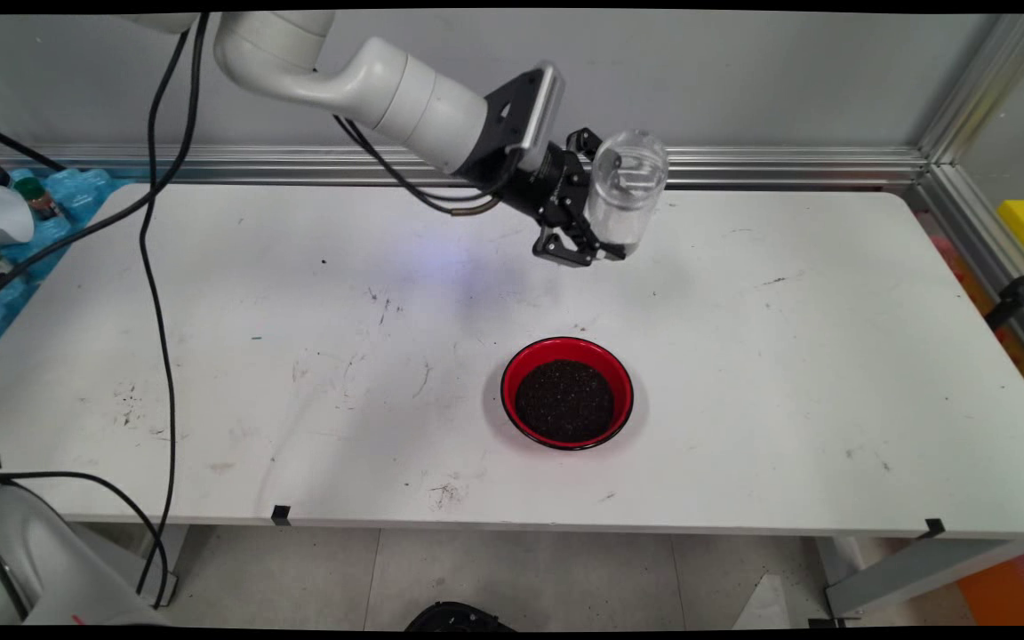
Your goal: Pour the black seasoning powder in the red bowl
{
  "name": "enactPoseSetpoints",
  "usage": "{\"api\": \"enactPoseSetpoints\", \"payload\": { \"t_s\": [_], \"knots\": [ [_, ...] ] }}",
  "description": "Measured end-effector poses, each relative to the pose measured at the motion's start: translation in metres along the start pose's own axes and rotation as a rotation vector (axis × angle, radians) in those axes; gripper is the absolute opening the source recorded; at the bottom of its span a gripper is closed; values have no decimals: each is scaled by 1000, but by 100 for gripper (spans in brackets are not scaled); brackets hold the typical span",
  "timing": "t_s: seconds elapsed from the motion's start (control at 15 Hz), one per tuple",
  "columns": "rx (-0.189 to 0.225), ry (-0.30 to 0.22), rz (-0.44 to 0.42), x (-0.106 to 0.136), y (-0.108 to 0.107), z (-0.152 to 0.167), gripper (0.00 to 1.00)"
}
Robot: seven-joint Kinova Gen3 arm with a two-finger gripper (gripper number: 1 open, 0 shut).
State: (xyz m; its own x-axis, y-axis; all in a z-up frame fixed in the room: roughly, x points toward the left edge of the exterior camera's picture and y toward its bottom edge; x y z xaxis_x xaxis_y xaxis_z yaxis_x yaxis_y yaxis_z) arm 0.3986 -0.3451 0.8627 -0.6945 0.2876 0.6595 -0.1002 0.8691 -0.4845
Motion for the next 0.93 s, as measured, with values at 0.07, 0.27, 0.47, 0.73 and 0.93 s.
{"api": "enactPoseSetpoints", "payload": {
  "t_s": [0.07, 0.27, 0.47, 0.73, 0.93],
  "knots": [
    [-2, -4, -31, 1, -2, 1, 0],
    [-10, -13, -100, 2, -5, 2, 0],
    [-18, -25, -195, 4, -10, 3, 0],
    [-25, -45, -321, 2, -14, 6, 0],
    [-32, -62, -409, 0, -14, 8, 0]
  ]
}}
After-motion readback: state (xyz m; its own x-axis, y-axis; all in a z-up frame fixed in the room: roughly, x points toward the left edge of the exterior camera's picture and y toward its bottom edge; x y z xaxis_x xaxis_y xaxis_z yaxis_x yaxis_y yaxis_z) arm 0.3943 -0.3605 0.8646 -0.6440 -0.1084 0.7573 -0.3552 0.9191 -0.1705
